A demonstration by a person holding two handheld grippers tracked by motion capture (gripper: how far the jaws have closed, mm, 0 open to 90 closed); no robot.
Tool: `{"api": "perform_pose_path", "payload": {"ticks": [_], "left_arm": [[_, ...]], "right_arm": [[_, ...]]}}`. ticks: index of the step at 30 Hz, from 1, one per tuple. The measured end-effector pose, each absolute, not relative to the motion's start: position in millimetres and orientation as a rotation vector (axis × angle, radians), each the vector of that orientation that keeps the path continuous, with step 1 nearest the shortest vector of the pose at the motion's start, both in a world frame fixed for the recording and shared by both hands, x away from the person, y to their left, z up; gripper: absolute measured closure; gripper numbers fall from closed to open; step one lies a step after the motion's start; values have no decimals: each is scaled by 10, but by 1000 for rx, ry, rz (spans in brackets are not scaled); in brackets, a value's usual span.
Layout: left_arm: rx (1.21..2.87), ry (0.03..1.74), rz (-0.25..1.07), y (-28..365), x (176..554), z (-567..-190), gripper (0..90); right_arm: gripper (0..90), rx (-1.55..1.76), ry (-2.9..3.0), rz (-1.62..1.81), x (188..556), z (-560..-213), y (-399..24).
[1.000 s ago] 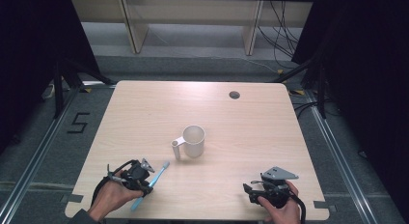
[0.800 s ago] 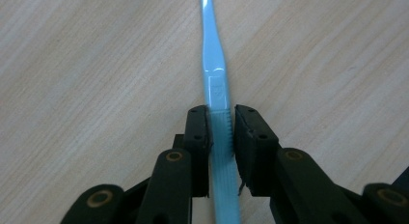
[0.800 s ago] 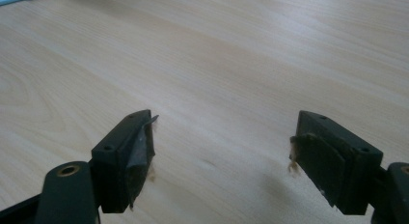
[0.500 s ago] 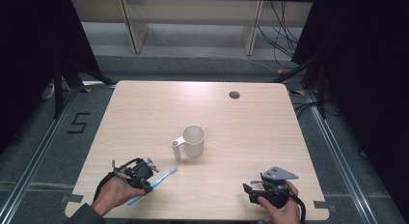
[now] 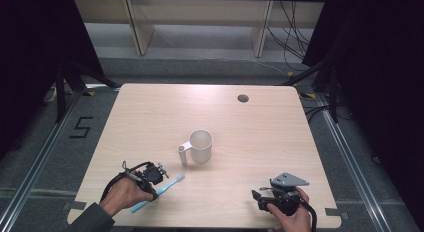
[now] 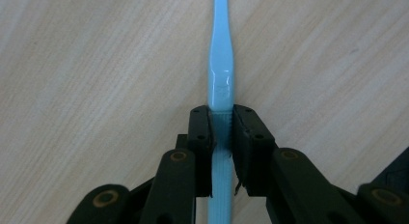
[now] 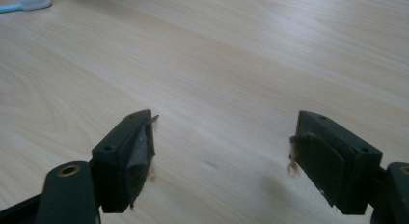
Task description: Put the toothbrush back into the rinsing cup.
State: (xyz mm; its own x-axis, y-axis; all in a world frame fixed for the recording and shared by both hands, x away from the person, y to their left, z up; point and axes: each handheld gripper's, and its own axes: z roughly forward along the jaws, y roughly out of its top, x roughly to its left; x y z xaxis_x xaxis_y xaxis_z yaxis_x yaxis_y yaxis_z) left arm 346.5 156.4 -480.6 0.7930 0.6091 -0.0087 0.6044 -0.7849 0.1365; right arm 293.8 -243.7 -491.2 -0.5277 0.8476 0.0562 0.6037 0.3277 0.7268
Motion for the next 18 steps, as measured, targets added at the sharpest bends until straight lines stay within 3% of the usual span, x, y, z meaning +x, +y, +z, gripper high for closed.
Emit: {"api": "perform_pose_path", "payload": {"ticks": [18], "left_arm": [[2798,929,55,1655,3450,-4790,785]], "right_arm": [[236,1320,2260,1013,2923,-4917,-2436]]}}
